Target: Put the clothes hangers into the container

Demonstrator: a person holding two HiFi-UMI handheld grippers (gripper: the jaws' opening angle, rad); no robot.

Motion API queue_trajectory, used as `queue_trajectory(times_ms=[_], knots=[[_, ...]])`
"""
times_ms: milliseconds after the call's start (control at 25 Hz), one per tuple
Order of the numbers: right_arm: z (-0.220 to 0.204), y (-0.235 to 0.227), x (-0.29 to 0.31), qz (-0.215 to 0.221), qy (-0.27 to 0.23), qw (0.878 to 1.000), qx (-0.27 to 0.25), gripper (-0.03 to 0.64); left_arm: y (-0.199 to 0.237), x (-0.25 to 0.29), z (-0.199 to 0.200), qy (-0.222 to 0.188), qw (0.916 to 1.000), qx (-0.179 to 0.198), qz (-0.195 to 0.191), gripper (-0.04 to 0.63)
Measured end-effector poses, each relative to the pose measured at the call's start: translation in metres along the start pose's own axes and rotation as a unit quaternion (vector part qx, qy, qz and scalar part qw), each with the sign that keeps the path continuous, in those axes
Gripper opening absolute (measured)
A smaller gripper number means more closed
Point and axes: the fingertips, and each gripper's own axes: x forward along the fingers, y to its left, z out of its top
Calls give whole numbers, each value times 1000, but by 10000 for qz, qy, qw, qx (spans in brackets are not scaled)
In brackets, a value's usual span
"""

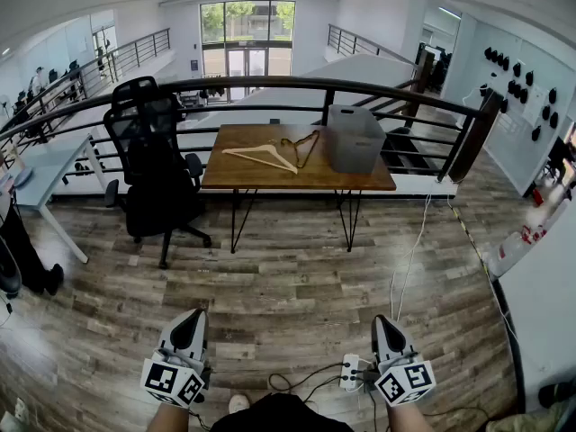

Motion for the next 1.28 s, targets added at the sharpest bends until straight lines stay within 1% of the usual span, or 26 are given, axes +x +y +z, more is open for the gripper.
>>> queue_trajectory(times_ms=[200, 360, 480, 640, 720, 800, 880, 1080, 1280], knots=[[-2, -3, -5, 9, 14, 10000, 70, -9, -1, -4, -2, -12, 9996, -254, 122, 15], [-4, -5, -6, 11, 12, 9998, 179, -9, -8, 1, -2, -8, 9997, -225, 56, 15], [-5, -6, -7, 115, 48, 9997, 192, -9, -16, 6, -3, 9, 9997, -239, -21, 15], [-3, -17, -10, 101, -44, 9989, 453, -5, -30, 11, -3, -15, 9995, -294, -66, 16], [-1, -22, -12, 97, -70, 9986, 506, -5, -39, 13, -2, -30, 9996, -278, -94, 17], [1, -26, -17, 122, -59, 9991, 394, -1, -50, 16, -2, -39, 9997, -244, -88, 17], [3, -31, -22, 178, -44, 9994, 285, 25, -62, 18, -1, -71, 9997, -232, -47, 17], [7, -46, -39, 411, 23, 9990, 159, 52, -98, 16, 0, -163, 9997, -183, 85, 17], [6, -70, -62, 495, 65, 9986, 173, 81, -127, 2, -3, -264, 9990, -138, 327, 18]])
